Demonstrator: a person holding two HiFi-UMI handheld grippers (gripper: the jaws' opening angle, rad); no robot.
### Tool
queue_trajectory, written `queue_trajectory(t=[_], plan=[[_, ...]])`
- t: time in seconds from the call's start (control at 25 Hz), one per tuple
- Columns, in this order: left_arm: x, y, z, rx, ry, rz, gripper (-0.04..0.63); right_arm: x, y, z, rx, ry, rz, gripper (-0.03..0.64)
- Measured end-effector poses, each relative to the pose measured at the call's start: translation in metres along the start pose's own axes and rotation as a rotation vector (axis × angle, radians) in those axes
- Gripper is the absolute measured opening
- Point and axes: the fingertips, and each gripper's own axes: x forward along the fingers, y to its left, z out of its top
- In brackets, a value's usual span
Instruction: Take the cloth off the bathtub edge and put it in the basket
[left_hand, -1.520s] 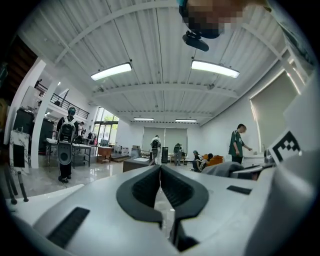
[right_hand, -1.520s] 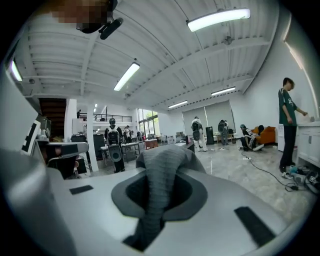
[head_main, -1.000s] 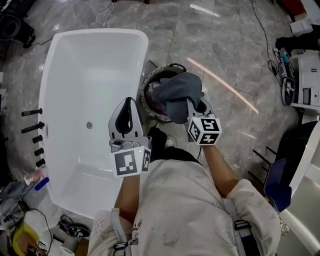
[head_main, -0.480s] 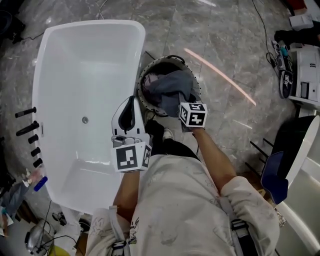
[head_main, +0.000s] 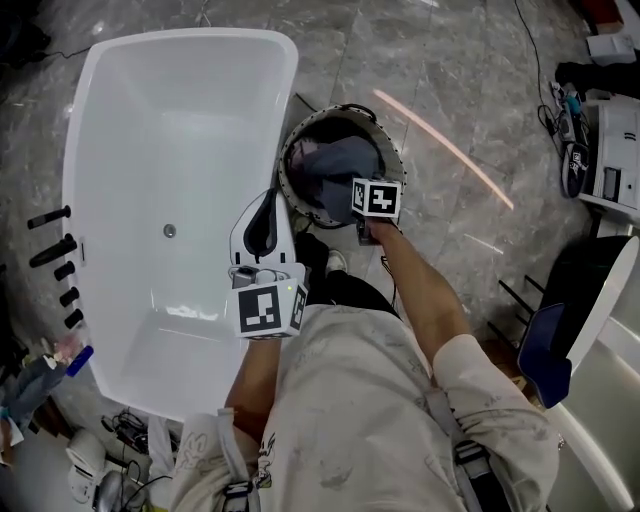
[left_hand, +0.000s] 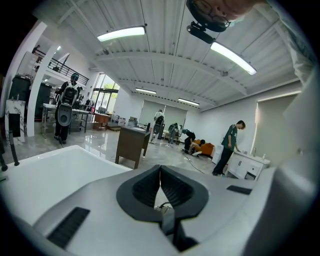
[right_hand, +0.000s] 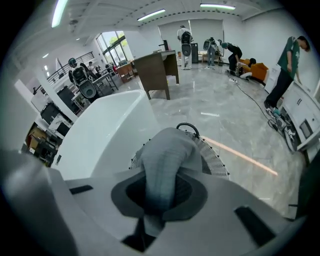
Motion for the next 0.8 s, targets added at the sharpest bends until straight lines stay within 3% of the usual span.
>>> queue_trajectory(t=[0.24, 0.4, 0.8], plan=[[0.004, 0.005, -0.003, -0.004, 0.013, 0.001, 0.005, 0.009, 0.002, -0.004, 0.006, 0.051, -0.001, 0.03], [0.01, 0.008, -0.001, -0.001, 0.015, -0.002, 0.005, 0.015, -0.002, -0.011, 0.011, 0.098, -0.013, 0.163], [0.031, 0.007, -0.002, 0.004, 0.032, -0.024, 0.005, 0.012, -0.008, -0.018, 0.06, 0.098, 0.015, 0.153]])
